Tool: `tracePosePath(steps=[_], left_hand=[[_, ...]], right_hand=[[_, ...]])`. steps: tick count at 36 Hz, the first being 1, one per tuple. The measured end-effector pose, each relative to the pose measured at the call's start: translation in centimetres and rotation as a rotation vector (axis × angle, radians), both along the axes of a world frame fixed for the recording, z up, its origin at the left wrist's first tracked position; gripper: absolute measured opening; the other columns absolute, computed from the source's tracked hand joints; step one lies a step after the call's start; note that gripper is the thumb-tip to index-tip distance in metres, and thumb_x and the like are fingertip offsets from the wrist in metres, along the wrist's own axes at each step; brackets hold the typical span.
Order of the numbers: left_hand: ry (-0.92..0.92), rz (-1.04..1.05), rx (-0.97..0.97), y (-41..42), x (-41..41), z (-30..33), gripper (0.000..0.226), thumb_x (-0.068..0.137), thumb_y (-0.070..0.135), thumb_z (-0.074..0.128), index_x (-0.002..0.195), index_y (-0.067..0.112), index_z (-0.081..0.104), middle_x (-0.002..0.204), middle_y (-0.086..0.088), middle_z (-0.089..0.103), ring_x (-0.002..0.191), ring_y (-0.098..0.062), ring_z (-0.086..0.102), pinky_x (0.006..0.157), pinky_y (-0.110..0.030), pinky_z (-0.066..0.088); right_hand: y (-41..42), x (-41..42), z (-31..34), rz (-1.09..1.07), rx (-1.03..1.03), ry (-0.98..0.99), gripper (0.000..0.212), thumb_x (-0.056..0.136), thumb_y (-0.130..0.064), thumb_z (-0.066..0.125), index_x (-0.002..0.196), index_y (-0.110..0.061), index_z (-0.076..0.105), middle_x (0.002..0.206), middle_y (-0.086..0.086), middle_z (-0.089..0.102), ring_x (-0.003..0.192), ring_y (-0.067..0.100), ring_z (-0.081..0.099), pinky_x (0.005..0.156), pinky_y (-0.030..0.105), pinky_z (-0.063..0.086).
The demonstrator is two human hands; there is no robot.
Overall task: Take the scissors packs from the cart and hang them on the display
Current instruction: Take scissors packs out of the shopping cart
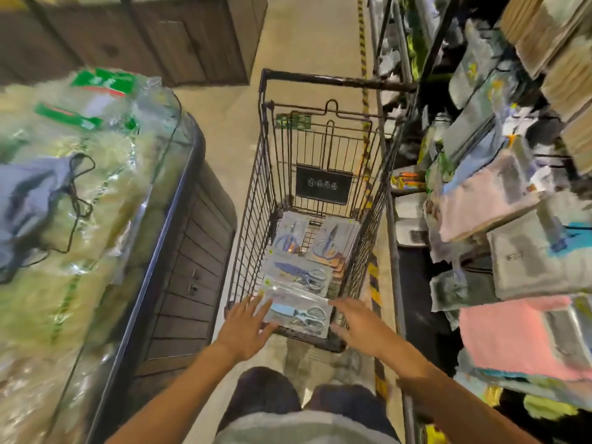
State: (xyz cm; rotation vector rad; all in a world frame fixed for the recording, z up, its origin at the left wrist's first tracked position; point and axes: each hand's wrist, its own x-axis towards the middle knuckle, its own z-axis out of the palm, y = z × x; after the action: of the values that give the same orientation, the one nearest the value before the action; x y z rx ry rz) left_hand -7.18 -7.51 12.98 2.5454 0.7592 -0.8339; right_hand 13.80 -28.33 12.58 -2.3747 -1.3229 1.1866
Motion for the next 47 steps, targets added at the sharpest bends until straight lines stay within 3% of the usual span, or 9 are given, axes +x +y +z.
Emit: tracePosePath(steps=[22,25,28,31,34,36,40,43,47], left_hand=[[0.101,0.133,-0.134,4.9,2.6,-10.2,0.081,0.096,0.062,0.007,0.165,0.022,0.011,0.173,-0.006,0.010,0.160,-0.027,0.004,0.129,-0.039,-0.001],[0.115,0.161,-0.134,5.2,2.3,-12.1,0.090,0.088,0.065,0.002,0.165,0.021,0.015,0.172,-0.008,0.016,0.160,-0.028,0.007,0.128,-0.039,0.000],[0.128,0.191,-0.180,5.5,2.2,-14.3,0.100,0.081,0.069,-0.001,0.164,0.018,0.022,0.169,-0.011,0.023,0.158,-0.033,0.014,0.129,-0.045,0.009],[0.119,0.147,-0.154,5.5,1.7,-17.7,0.078,0.092,0.058,0.029,0.146,0.008,0.055,0.149,-0.018,0.055,0.138,-0.045,0.051,0.112,-0.059,0.043],[0.168,0.096,-0.125,5.8,1.5,-21.1,0.067,0.091,0.052,0.040,0.130,0.006,0.070,0.130,-0.019,0.070,0.118,-0.044,0.067,0.093,-0.058,0.056],[0.212,0.063,-0.113,6.1,1.9,-22.6,0.074,0.092,0.055,0.032,0.137,0.007,0.065,0.137,-0.018,0.066,0.125,-0.040,0.064,0.101,-0.055,0.052],[0.255,0.099,-0.172,6.4,2.8,-24.7,0.102,0.076,0.067,-0.010,0.165,0.023,0.012,0.173,-0.008,0.011,0.159,-0.029,0.009,0.130,-0.045,0.009],[0.217,0.137,-0.159,6.9,3.6,-25.6,0.105,0.070,0.068,-0.012,0.164,0.028,0.013,0.173,-0.002,0.009,0.160,-0.025,0.005,0.129,-0.040,0.005],[0.178,0.155,-0.158,7.5,3.9,-26.4,0.087,0.086,0.066,0.007,0.163,0.027,0.020,0.171,-0.003,0.017,0.159,-0.027,0.009,0.128,-0.040,0.008]], right_hand=[[7.5,-0.9,-6.9,-0.035,-0.198,0.092,0.051,0.099,-0.030,0.058,0.146,-0.016,0.047,0.141,0.007,0.057,0.133,0.028,0.051,0.108,0.033,0.038],[8.4,-1.8,-9.6,-0.092,-0.243,0.106,0.048,0.101,-0.025,0.056,0.146,-0.014,0.046,0.144,0.009,0.052,0.134,0.028,0.048,0.108,0.033,0.036],[9.5,-2.9,-13.1,-0.103,-0.253,0.154,0.045,0.098,-0.030,0.056,0.142,-0.021,0.050,0.141,0.003,0.055,0.132,0.024,0.052,0.107,0.033,0.041],[9.7,-3.0,-18.4,-0.141,-0.258,0.169,0.042,0.084,-0.046,0.049,0.125,-0.038,0.053,0.119,-0.007,0.066,0.109,0.015,0.066,0.095,0.035,0.055],[10.7,-2.7,-21.2,-0.075,-0.207,0.118,0.053,0.088,-0.046,0.055,0.139,-0.033,0.048,0.136,-0.004,0.056,0.125,0.017,0.057,0.103,0.035,0.051],[11.5,-2.5,-22.9,-0.116,-0.184,0.144,0.059,0.094,-0.032,0.062,0.149,-0.022,0.041,0.148,0.002,0.046,0.136,0.023,0.046,0.111,0.036,0.041],[12.8,-2.6,-26.5,-0.118,-0.120,0.070,0.060,0.091,-0.020,0.065,0.145,-0.003,0.046,0.145,0.022,0.050,0.133,0.041,0.050,0.110,0.049,0.044],[12.7,-3.0,-29.5,-0.091,-0.015,0.052,0.070,0.082,-0.029,0.063,0.144,0.001,0.047,0.141,0.024,0.053,0.129,0.043,0.053,0.107,0.056,0.047],[13.5,-3.0,-30.1,-0.035,-0.060,0.023,0.074,0.090,-0.033,0.063,0.155,-0.015,0.032,0.145,0.006,0.044,0.136,0.026,0.040,0.120,0.043,0.031]])
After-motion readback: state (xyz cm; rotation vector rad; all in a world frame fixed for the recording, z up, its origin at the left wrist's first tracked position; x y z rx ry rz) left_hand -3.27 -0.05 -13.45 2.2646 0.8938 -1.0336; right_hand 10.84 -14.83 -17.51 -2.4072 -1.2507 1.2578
